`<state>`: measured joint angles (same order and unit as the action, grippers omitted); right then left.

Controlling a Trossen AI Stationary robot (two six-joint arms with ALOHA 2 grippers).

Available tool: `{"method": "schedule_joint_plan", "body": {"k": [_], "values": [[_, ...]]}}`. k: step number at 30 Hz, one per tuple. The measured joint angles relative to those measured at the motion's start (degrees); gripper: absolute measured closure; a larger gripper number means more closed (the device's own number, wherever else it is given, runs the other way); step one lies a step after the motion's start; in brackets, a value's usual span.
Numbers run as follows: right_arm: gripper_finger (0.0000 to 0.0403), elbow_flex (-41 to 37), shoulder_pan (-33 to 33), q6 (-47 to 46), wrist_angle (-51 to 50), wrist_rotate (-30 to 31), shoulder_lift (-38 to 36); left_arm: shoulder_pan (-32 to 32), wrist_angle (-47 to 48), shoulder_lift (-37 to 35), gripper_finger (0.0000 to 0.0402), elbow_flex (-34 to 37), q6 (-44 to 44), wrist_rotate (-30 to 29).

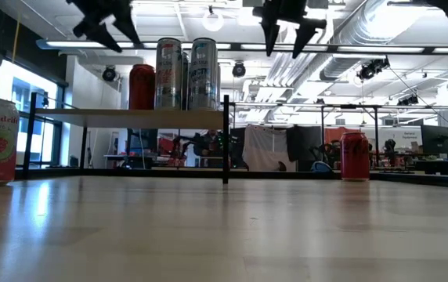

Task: Place canned beverage on shelf
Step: Adjust the aligned red soda cans on the shelf

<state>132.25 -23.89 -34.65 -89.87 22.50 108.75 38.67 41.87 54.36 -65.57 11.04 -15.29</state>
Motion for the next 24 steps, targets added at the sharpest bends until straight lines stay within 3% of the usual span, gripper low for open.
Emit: {"method": "schedule_joint_plan", "body": {"k": [15,24], "values": [[0.0054,0.0,1.5,0.1,0.1,-0.3,-0.1,0.0,3.2,10.2,0.0076,-3.0,2.7,-3.3],[0.0054,0.0,1.6,0.1,0.1,-0.4,-0.1,0.0,5.2,9.0,0.0076,-3.0,2.4,-3.5]]}}
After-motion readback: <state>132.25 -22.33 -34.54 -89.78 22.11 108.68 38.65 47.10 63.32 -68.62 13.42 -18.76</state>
